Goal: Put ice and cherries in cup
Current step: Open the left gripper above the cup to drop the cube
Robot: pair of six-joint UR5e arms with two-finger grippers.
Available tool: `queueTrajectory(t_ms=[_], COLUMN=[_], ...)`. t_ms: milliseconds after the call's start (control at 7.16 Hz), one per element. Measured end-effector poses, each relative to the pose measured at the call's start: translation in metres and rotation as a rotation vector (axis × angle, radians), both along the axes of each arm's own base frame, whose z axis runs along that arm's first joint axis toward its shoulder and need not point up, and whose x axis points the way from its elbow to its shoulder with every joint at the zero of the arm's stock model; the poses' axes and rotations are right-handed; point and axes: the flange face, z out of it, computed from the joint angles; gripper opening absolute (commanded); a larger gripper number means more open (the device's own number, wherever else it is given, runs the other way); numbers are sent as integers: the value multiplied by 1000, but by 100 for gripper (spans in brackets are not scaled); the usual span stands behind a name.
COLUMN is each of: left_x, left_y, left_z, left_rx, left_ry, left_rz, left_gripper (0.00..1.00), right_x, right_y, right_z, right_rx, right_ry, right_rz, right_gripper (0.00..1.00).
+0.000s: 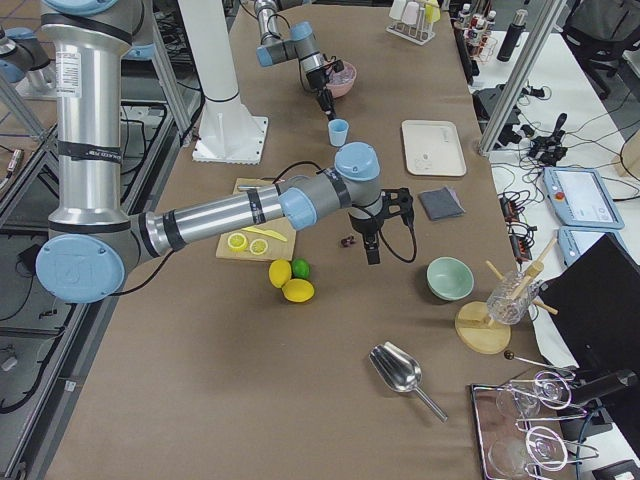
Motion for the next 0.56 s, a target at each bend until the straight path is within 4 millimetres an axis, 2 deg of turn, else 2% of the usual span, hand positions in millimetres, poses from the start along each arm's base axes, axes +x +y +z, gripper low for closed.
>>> queueTrajectory(t_ms=[279, 419, 559], left_x=[-11, -31, -64], left_y=[2, 4, 8], left_z=[-2, 6, 28], left_rx=[-28, -36, -29], left_ry=[29, 36, 13], left_rz=[-12, -19, -15], left_gripper=[98, 98, 99], right_x=[0, -1, -1], right_y=[0, 0, 0], right_z=[-1, -1, -1], right_rx=[0, 1, 1], right_ry=[-1, -1, -1], right_rz=[0, -1, -3], right_gripper=[100, 100, 100])
